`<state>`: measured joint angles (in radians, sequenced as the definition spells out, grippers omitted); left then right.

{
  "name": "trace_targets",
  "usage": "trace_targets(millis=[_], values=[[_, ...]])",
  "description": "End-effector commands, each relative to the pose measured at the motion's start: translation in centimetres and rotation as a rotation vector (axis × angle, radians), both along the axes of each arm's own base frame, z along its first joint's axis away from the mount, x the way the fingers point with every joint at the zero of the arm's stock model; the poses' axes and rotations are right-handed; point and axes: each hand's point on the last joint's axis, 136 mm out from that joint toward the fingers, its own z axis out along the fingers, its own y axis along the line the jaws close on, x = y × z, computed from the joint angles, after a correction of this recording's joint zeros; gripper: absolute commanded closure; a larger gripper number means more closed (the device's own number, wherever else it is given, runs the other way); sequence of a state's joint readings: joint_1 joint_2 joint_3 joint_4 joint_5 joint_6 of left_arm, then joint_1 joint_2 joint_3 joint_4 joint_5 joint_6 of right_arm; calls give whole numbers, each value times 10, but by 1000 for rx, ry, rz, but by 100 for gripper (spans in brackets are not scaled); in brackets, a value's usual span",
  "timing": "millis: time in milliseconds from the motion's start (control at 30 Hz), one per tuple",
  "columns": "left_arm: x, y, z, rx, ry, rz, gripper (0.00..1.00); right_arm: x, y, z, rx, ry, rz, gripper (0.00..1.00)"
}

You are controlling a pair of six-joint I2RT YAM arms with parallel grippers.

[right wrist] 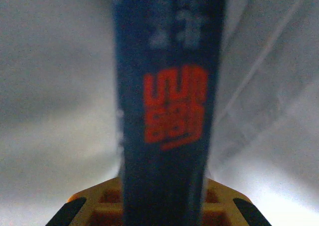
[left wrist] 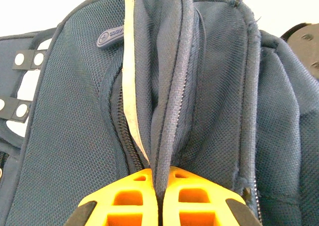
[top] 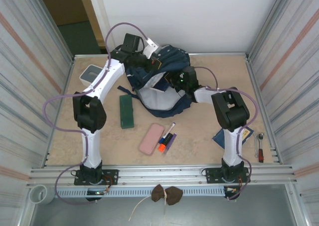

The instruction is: Pack the student bag

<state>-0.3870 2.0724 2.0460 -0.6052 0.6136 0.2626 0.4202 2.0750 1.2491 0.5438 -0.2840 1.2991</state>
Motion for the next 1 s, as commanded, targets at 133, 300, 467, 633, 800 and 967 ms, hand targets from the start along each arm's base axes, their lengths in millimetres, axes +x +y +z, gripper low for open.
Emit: trace_targets(millis=[133,300,467,633,800,967], values=[[4,-12,52,-126,-99,-43,100,51,20,5,-5,-77,-199,76],[10,-10,51,-124,-96,-14,100,39,14,5,-182,-73,-145,54],[19,-3,51,-141,-81,23,100,5,-16,18,-289,-98,-103,46],[27,2,44,-134,-72,58,100,-32,-39,41,-332,-144,-55,38],[39,5,8,-91,-24,106,100,-76,-69,64,-423,-173,4,36],[35,1,-10,-88,25,125,84,-121,-114,60,-636,-112,40,34]])
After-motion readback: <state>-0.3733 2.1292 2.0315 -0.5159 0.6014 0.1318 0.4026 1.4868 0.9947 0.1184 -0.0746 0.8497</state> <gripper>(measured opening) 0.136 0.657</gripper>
